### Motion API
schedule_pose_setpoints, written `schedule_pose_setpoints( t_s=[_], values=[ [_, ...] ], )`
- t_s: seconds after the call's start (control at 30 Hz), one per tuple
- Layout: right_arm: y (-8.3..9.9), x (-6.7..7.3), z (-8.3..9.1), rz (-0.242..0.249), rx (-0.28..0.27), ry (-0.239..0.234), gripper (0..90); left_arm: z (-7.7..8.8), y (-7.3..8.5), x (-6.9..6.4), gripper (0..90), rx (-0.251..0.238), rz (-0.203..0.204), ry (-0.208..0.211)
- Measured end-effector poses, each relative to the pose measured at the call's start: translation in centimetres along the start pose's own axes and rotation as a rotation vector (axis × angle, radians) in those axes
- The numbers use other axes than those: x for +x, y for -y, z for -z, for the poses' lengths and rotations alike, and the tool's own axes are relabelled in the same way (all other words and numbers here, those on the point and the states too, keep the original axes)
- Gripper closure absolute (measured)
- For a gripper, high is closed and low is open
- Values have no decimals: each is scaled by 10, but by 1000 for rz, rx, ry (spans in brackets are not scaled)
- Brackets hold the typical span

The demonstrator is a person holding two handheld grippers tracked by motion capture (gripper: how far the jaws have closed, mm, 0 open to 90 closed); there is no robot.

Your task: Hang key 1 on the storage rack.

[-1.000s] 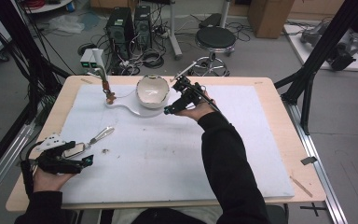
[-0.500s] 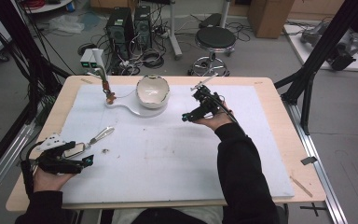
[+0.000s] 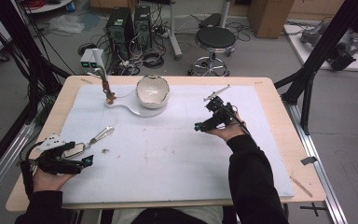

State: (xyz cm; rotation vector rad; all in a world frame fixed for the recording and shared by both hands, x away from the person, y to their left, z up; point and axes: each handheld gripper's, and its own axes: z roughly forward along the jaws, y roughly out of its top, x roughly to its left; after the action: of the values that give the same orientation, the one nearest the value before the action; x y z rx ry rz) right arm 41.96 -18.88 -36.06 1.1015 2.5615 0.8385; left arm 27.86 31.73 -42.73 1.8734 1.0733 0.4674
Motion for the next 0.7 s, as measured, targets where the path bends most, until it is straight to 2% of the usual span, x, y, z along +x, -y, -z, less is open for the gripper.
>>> schedule_pose_setpoints(
  t_s=[0.33, 0.43, 0.7],
  values=[
    [30, -9, 7, -43, -2, 5, 6, 0, 1, -1, 17, 7, -5, -2],
    [36, -11, 12, -56, -18, 10, 6, 0, 1, -1, 17, 4, -1, -5],
    [48, -9, 23, -51, -38, 27, 6, 1, 1, -1, 17, 7, -2, -9]
  ],
)
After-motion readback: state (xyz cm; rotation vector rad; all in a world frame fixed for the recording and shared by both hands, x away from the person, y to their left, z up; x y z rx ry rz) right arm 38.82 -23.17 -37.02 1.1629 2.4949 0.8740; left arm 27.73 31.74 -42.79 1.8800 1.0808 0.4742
